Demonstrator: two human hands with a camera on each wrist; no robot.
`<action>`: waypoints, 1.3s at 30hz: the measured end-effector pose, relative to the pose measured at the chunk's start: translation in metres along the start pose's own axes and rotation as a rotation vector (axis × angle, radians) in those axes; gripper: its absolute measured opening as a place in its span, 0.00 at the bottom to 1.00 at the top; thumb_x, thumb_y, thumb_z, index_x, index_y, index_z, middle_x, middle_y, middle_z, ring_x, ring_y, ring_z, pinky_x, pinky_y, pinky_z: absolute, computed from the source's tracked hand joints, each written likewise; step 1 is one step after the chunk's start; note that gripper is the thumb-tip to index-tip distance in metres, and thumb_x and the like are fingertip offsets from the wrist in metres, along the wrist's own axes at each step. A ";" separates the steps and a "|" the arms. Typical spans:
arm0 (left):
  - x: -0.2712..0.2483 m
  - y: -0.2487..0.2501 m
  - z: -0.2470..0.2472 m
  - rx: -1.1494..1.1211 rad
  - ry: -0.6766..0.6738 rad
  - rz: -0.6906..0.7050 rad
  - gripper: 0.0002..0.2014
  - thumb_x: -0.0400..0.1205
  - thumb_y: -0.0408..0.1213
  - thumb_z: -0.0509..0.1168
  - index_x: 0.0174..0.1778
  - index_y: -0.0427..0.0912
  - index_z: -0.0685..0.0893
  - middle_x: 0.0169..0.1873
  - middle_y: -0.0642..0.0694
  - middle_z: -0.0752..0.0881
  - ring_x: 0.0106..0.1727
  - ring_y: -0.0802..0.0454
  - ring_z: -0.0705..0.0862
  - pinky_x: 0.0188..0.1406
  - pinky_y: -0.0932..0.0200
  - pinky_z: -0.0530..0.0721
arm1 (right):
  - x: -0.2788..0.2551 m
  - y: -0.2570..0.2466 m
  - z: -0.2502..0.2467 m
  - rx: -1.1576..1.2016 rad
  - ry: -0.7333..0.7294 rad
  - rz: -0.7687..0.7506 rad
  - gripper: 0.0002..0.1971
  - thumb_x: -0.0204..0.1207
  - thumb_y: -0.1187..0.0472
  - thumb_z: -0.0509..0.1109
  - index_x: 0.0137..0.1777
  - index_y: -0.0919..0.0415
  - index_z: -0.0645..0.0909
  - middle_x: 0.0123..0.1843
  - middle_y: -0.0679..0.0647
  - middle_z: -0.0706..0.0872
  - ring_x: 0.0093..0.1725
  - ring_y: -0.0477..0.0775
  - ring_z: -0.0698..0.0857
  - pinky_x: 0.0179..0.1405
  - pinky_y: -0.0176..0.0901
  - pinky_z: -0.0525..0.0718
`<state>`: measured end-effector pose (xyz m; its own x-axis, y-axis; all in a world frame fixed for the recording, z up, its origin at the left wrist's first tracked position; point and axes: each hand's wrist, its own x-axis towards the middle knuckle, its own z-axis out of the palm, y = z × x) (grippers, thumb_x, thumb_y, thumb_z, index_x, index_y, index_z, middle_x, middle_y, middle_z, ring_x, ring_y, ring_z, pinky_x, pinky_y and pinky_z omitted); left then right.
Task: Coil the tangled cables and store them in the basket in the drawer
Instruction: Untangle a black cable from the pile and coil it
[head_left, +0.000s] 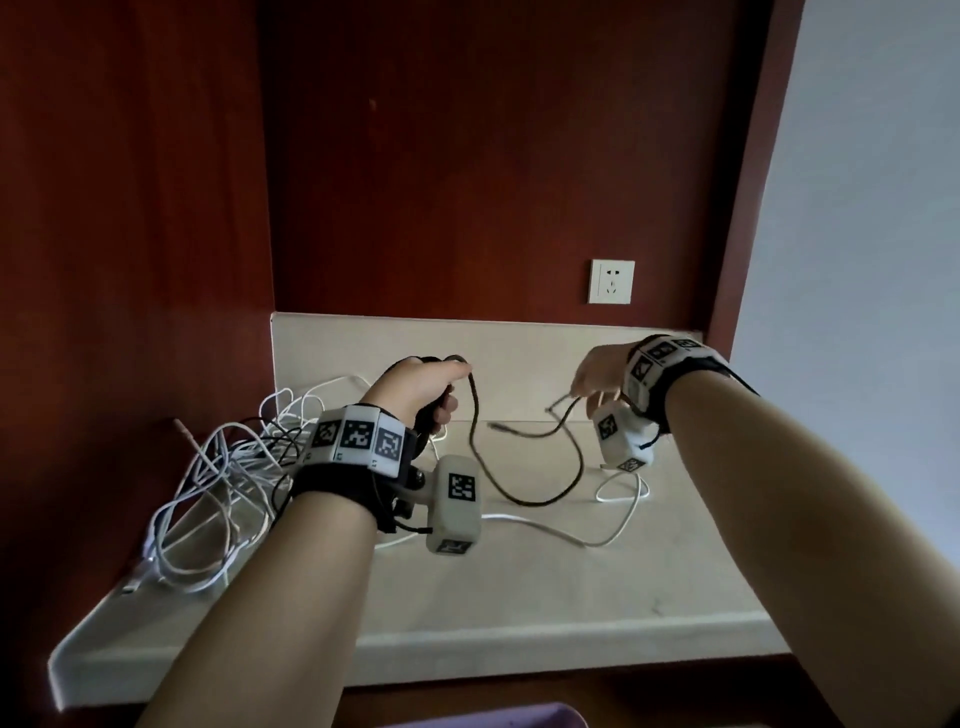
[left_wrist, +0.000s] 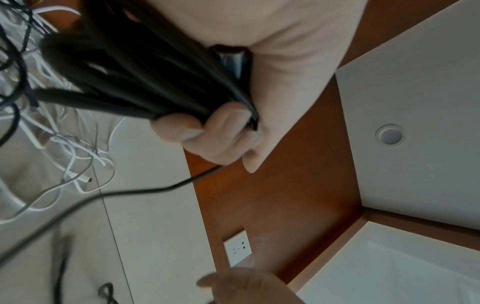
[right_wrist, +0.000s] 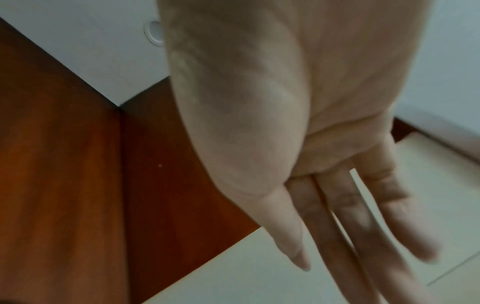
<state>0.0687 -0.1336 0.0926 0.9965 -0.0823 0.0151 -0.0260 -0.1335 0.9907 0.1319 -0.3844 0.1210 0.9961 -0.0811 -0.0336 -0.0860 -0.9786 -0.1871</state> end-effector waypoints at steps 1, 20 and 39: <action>-0.001 -0.001 0.000 0.005 -0.010 -0.012 0.14 0.82 0.43 0.67 0.35 0.41 0.72 0.20 0.48 0.74 0.13 0.56 0.67 0.18 0.68 0.65 | -0.021 -0.022 0.004 0.071 -0.010 -0.067 0.07 0.79 0.63 0.67 0.51 0.63 0.85 0.44 0.54 0.88 0.40 0.51 0.85 0.39 0.38 0.83; -0.042 -0.041 -0.032 0.153 -0.536 0.004 0.24 0.81 0.60 0.57 0.36 0.40 0.72 0.15 0.50 0.65 0.12 0.58 0.60 0.12 0.70 0.58 | -0.082 -0.086 0.117 0.887 0.388 -0.632 0.06 0.77 0.76 0.67 0.51 0.70 0.82 0.38 0.54 0.89 0.35 0.37 0.84 0.44 0.30 0.82; -0.042 -0.109 -0.051 -0.995 -1.192 0.045 0.36 0.81 0.66 0.46 0.45 0.30 0.77 0.18 0.47 0.68 0.16 0.50 0.66 0.21 0.58 0.65 | -0.102 -0.092 0.163 0.662 0.807 -0.444 0.27 0.81 0.44 0.60 0.30 0.66 0.76 0.19 0.45 0.74 0.23 0.50 0.72 0.26 0.47 0.71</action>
<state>0.0333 -0.0653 -0.0088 0.3467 -0.8426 0.4121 0.4899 0.5373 0.6865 0.0352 -0.2555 -0.0186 0.6407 -0.0843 0.7631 0.5245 -0.6778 -0.5153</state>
